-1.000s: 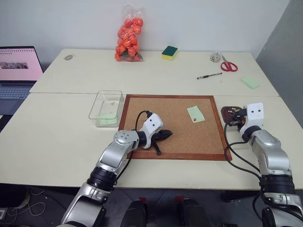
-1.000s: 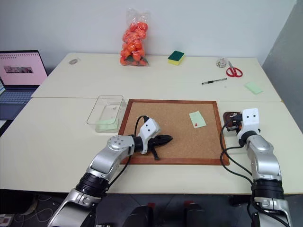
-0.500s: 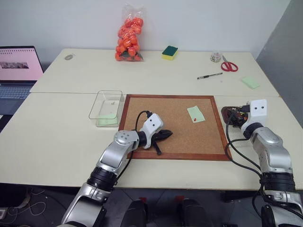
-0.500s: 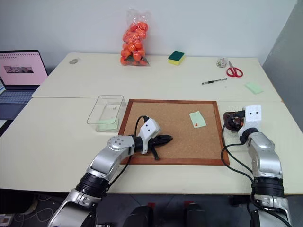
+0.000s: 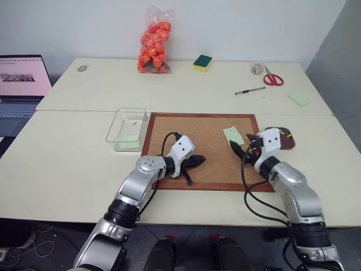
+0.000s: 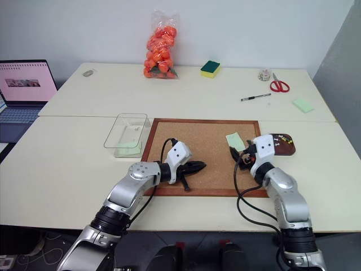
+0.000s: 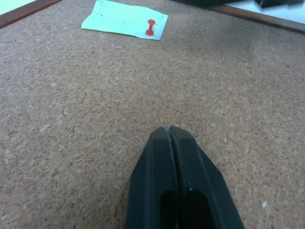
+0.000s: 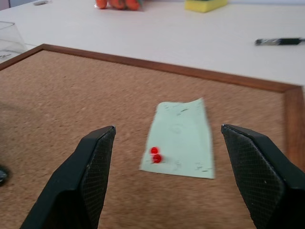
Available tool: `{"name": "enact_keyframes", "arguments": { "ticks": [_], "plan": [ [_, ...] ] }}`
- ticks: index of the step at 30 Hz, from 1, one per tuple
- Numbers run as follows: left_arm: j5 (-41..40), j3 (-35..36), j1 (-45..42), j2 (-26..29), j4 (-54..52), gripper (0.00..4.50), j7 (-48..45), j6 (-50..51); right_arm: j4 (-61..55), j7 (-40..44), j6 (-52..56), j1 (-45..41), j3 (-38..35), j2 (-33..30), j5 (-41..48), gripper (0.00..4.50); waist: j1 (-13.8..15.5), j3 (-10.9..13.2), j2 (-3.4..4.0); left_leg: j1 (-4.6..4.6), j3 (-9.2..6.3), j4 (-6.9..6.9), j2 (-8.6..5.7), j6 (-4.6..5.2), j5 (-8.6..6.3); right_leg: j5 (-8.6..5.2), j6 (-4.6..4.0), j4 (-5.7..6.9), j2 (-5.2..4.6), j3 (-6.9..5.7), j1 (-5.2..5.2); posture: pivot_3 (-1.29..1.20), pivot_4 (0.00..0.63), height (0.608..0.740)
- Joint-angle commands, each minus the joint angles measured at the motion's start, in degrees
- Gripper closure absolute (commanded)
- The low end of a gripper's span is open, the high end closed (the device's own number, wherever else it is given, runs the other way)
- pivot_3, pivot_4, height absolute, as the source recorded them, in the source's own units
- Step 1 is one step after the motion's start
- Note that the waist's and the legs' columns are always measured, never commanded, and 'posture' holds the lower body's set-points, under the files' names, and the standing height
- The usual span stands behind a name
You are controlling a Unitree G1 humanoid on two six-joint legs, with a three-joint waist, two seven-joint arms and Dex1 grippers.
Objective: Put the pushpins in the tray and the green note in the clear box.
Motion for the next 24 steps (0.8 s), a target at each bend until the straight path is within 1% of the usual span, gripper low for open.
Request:
{"name": "enact_keyframes", "arguments": {
  "ticks": [1,9,11,12,14,18,19,24],
  "plan": [
    [-0.13,-0.7,0.48,0.05,-0.77,4.5,-0.54,0.63,1.56,0.02,-2.78,-1.86,0.29,0.46,-1.21,0.74,0.0,0.0,0.0,0.0,0.0,0.0,0.0,0.0,0.0,0.0,0.0,0.0,0.0,0.0,0.0,0.0,0.15,0.74],
    [-0.11,-0.62,0.47,0.17,-0.85,4.5,-0.48,0.75,5.86,0.38,-5.02,-3.66,0.29,1.18,-2.28,0.74,-0.01,0.0,0.0,0.0,0.0,-0.01,0.01,0.0,0.0,0.0,0.0,0.0,0.0,0.0,0.0,0.0,0.15,0.74],
    [-0.13,-0.63,0.4,0.17,-0.73,4.5,-0.56,0.71,6.88,0.69,-5.61,-3.99,0.49,1.16,-2.42,1.11,-0.01,0.0,0.0,0.0,-0.01,-0.01,0.01,0.0,0.0,0.0,0.0,0.0,0.0,-0.01,0.0,0.0,0.15,0.74],
    [-0.13,-0.63,0.37,0.16,-0.68,4.5,-0.58,0.68,7.3,0.75,-5.88,-4.13,0.59,1.21,-2.49,1.19,-0.01,0.0,0.0,0.01,0.0,-0.01,0.01,0.0,0.0,0.0,0.0,0.0,0.01,0.0,-0.01,0.0,0.15,0.74],
    [-0.16,-0.63,0.38,0.13,-0.71,4.5,-0.59,0.66,8.15,0.73,-6.41,-4.45,0.84,1.46,-2.8,1.76,-0.01,0.0,0.0,0.0,0.0,-0.01,0.01,0.0,0.0,0.0,0.0,0.01,0.0,-0.01,-0.01,0.0,0.15,0.74],
    [-0.14,-0.62,0.33,0.13,-0.57,4.5,-0.62,0.59,9.19,0.8,-7.06,-4.76,1.05,1.72,-3.25,2.66,-0.01,0.0,0.0,0.0,-0.01,-0.01,0.01,0.0,0.0,0.0,0.0,0.01,0.0,-0.01,0.0,0.0,0.15,0.74],
    [-0.13,-0.61,0.36,0.16,-0.6,4.5,-0.62,0.61,9.36,0.85,-7.15,-4.77,1.12,1.69,-3.49,2.75,-0.01,0.0,0.0,0.0,-0.01,-0.01,0.01,0.0,0.0,0.0,0.0,0.01,0.0,-0.01,0.0,0.0,0.15,0.74],
    [-0.15,-0.6,0.57,0.36,-0.92,4.5,-0.68,0.72,9.94,0.91,-7.63,-4.76,1.0,1.71,-4.04,3.75,-0.01,0.0,0.0,0.01,-0.01,-0.01,0.01,0.0,0.0,0.0,0.0,0.0,0.0,-0.01,0.0,0.0,0.15,0.74]
  ]
}}
